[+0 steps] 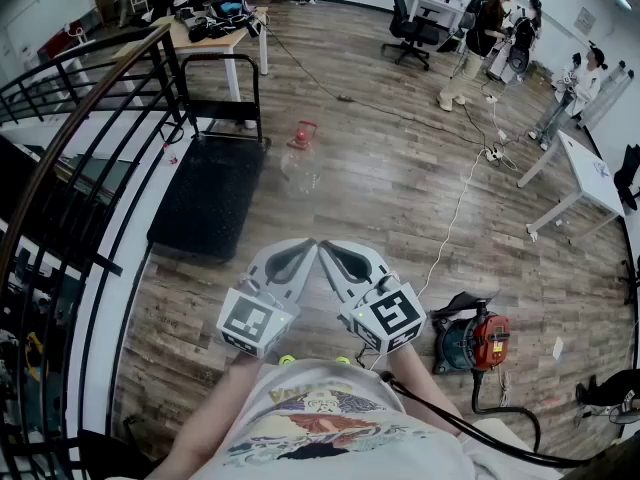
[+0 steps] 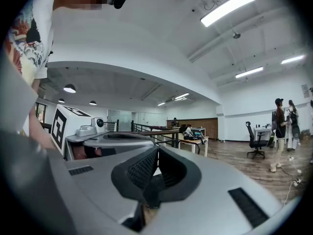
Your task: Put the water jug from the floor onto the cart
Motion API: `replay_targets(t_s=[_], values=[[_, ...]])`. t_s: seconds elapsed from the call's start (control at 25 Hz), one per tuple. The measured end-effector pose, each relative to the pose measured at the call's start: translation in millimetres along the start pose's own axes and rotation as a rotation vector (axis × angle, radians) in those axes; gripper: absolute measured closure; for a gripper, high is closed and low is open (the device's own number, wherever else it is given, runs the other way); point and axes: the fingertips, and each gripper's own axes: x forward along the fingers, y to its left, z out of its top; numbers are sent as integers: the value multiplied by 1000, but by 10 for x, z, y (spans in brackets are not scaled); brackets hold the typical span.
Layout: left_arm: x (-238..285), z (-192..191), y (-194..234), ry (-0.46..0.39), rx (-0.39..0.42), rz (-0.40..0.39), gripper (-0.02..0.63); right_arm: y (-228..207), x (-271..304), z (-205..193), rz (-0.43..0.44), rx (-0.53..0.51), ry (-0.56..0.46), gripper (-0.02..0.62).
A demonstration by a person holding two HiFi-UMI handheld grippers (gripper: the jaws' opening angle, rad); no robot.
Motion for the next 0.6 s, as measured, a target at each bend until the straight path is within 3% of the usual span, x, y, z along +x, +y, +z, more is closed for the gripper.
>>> replay_targets(t_s=[0.6], values=[[-41,7,-119,4,-9,-6,593,25,-101,-26,-32,41,-5,575]])
